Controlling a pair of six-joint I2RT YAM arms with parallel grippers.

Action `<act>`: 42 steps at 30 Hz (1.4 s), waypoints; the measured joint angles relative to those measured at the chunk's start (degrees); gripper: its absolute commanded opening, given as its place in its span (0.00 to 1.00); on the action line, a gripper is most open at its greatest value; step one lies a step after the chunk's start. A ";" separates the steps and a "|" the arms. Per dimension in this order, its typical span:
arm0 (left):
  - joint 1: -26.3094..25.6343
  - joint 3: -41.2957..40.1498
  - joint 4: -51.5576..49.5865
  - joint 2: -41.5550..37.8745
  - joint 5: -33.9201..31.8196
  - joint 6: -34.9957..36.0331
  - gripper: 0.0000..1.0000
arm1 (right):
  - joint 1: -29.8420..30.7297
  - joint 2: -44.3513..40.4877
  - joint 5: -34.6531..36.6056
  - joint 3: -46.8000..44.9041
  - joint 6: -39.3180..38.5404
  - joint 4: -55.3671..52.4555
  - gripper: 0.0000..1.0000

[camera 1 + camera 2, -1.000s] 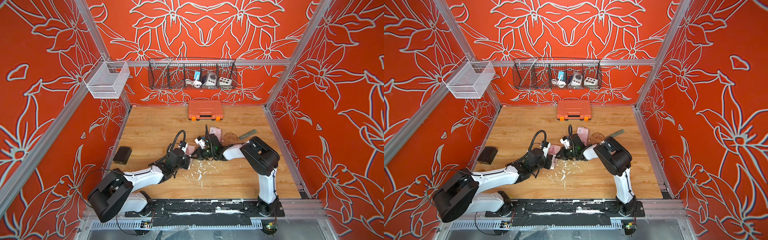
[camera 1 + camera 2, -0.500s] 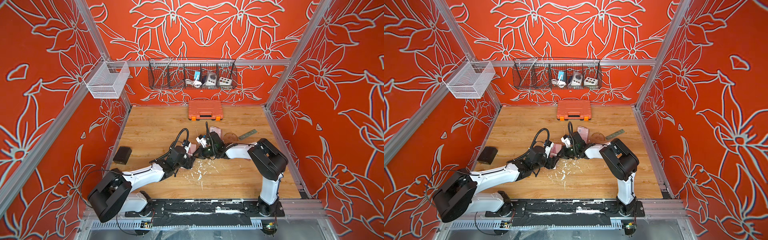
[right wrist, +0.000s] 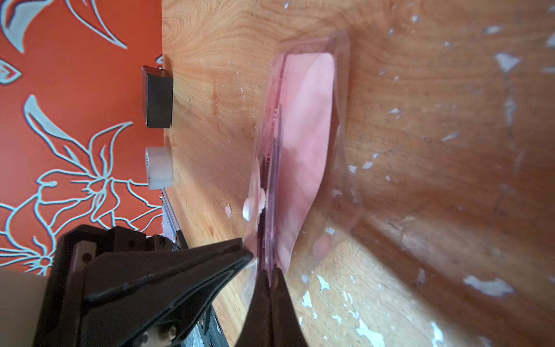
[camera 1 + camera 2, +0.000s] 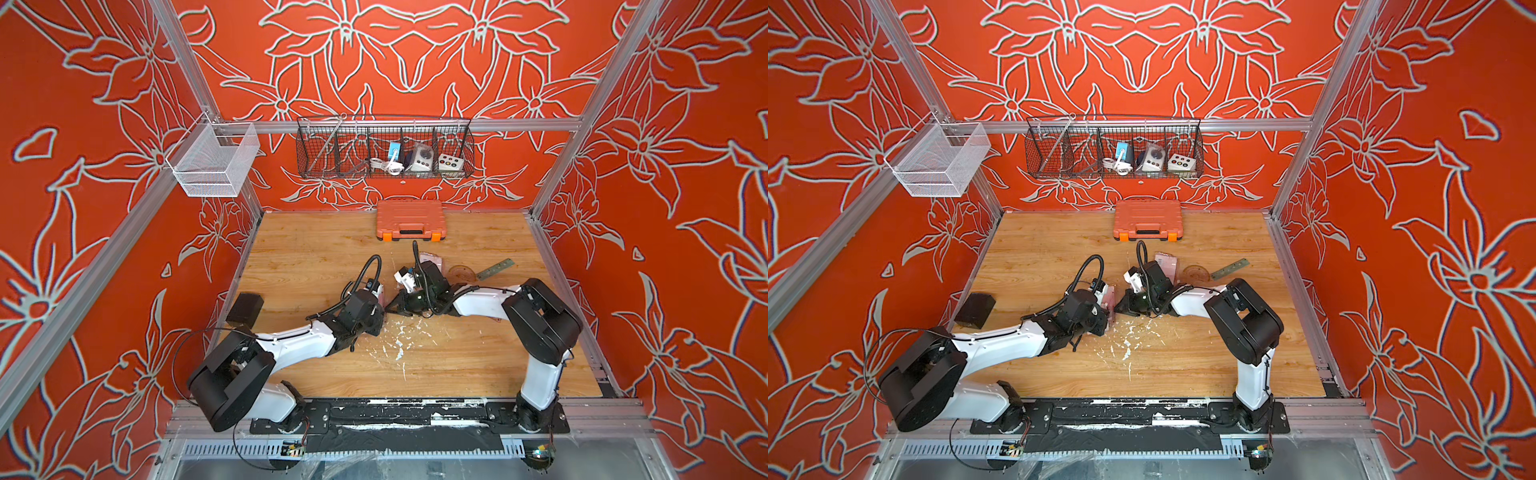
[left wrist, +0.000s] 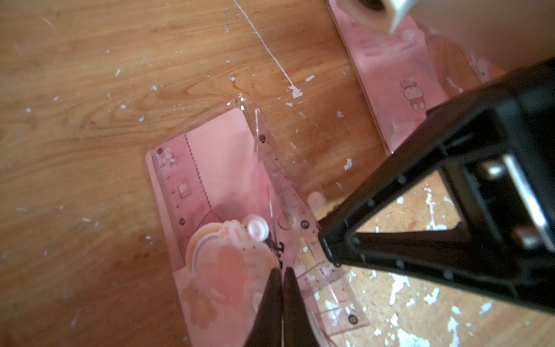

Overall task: Open the ruler set and take out the ruler
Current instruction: Take out the ruler from the ruler set bag, then place the ruler at the center of the board.

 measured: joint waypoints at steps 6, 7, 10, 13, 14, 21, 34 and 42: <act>0.00 -0.02 -0.42 -0.17 -1.42 0.00 0.00 | -0.09 -0.02 0.11 0.15 -0.55 -0.42 0.00; 0.00 -0.02 -0.42 -0.17 -1.46 0.00 0.00 | -0.31 -0.13 0.17 0.15 -0.66 -0.63 0.00; 0.00 -0.07 -0.44 -0.33 -1.90 -0.02 0.00 | -0.81 -1.09 0.44 0.15 -0.98 -1.40 0.00; 0.00 -0.17 -0.68 -1.01 -2.54 0.00 0.00 | -1.73 -2.60 0.55 0.15 -1.29 -1.55 0.00; 0.00 -0.26 -0.70 -1.29 -2.69 0.04 0.00 | -2.16 -3.21 0.55 0.15 -1.33 -1.55 0.00; 0.00 -1.60 -0.74 -3.76 -4.24 0.92 0.00 | -4.61 -6.82 0.48 0.07 -1.60 -1.60 0.00; 0.00 -4.66 -1.14 -7.48 -6.03 2.47 0.00 | -9.64 -11.85 0.37 -1.16 -4.37 -4.48 0.00; 0.00 -5.42 -1.11 -9.40 -7.61 2.80 0.00 | -12.11 -7.56 1.01 -0.50 -4.39 -4.02 0.00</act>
